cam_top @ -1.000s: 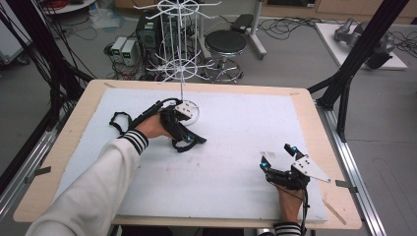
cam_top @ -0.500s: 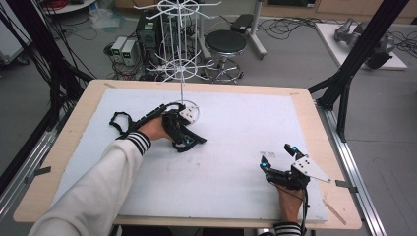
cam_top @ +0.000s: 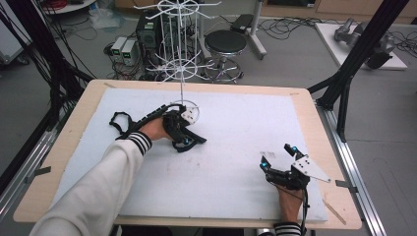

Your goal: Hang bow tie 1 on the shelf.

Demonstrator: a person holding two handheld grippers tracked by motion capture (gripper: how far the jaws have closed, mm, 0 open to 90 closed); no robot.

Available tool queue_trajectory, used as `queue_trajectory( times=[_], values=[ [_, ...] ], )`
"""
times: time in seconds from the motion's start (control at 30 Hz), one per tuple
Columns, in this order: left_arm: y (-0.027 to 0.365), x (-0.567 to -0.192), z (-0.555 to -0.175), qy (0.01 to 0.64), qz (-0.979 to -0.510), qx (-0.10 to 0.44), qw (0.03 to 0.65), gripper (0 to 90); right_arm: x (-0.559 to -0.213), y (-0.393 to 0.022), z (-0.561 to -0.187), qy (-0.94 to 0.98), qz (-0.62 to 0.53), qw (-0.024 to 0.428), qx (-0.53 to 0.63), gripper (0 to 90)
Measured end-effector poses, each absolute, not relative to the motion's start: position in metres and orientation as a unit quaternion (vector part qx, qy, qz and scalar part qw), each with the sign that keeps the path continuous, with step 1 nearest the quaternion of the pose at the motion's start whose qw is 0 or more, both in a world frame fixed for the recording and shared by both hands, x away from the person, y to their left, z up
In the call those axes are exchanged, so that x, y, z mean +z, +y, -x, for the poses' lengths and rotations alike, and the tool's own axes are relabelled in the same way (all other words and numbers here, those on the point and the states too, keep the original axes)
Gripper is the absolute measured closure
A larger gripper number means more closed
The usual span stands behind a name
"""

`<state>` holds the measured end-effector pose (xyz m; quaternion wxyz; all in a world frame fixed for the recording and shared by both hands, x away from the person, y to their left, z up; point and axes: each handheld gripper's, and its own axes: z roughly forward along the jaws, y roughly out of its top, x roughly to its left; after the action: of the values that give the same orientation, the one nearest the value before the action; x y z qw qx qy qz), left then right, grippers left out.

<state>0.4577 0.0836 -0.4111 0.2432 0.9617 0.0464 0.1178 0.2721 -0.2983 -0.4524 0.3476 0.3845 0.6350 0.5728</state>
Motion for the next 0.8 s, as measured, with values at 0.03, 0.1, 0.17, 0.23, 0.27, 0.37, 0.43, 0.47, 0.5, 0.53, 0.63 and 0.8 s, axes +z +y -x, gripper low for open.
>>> queue_trajectory(
  times=[0.03,0.1,0.17,0.23,0.27,0.37,0.43,0.47,0.5,0.53,0.63,0.8],
  values=[
    [0.0833,-0.4116,-0.4581,0.042,-0.963,0.119,0.24,35.2,-0.4524,-0.2983,-0.2721,0.635,-0.385,0.348,0.573,3.9],
    [0.0824,-0.4126,-0.4578,0.04,-0.964,0.119,0.233,36.1,-0.4524,-0.2984,-0.2721,0.635,-0.384,0.347,0.573,3.8],
    [0.0815,-0.4135,-0.4576,0.036,-0.965,0.12,0.228,37.6,-0.4524,-0.2985,-0.2722,0.635,-0.384,0.347,0.573,3.8],
    [0.0807,-0.4139,-0.4576,0.035,-0.966,0.12,0.226,38.7,-0.4524,-0.2984,-0.2722,0.635,-0.384,0.347,0.573,3.9],
    [0.0803,-0.4144,-0.4574,0.037,-0.966,0.124,0.226,38.9,-0.4524,-0.2984,-0.2722,0.635,-0.384,0.347,0.573,3.8],
    [0.0793,-0.4153,-0.4576,0.031,-0.966,0.127,0.224,41.7,-0.4524,-0.2986,-0.2722,0.635,-0.384,0.347,0.573,3.8],
    [0.0792,-0.4147,-0.457,0.031,-0.966,0.128,0.221,45.1,-0.4524,-0.2985,-0.2722,0.634,-0.385,0.347,0.573,3.9],
    [0.0792,-0.4143,-0.4568,0.03,-0.967,0.128,0.22,47.3,-0.4524,-0.2985,-0.2722,0.634,-0.385,0.347,0.574,3.8],
    [0.0793,-0.4145,-0.457,0.028,-0.967,0.128,0.22,48.2,-0.4524,-0.2985,-0.2722,0.635,-0.385,0.347,0.573,3.9],
    [0.0793,-0.4145,-0.4563,0.029,-0.967,0.127,0.219,50.0,-0.4524,-0.2985,-0.2723,0.634,-0.385,0.347,0.574,3.8],
    [0.0782,-0.4143,-0.4552,0.026,-0.967,0.13,0.216,53.0,-0.4525,-0.2987,-0.2724,0.634,-0.385,0.347,0.574,3.8],
    [0.0763,-0.4141,-0.4523,0.033,-0.969,0.128,0.21,59.7,-0.4524,-0.2985,-0.2723,0.634,-0.385,0.348,0.573,3.8]
  ],
)
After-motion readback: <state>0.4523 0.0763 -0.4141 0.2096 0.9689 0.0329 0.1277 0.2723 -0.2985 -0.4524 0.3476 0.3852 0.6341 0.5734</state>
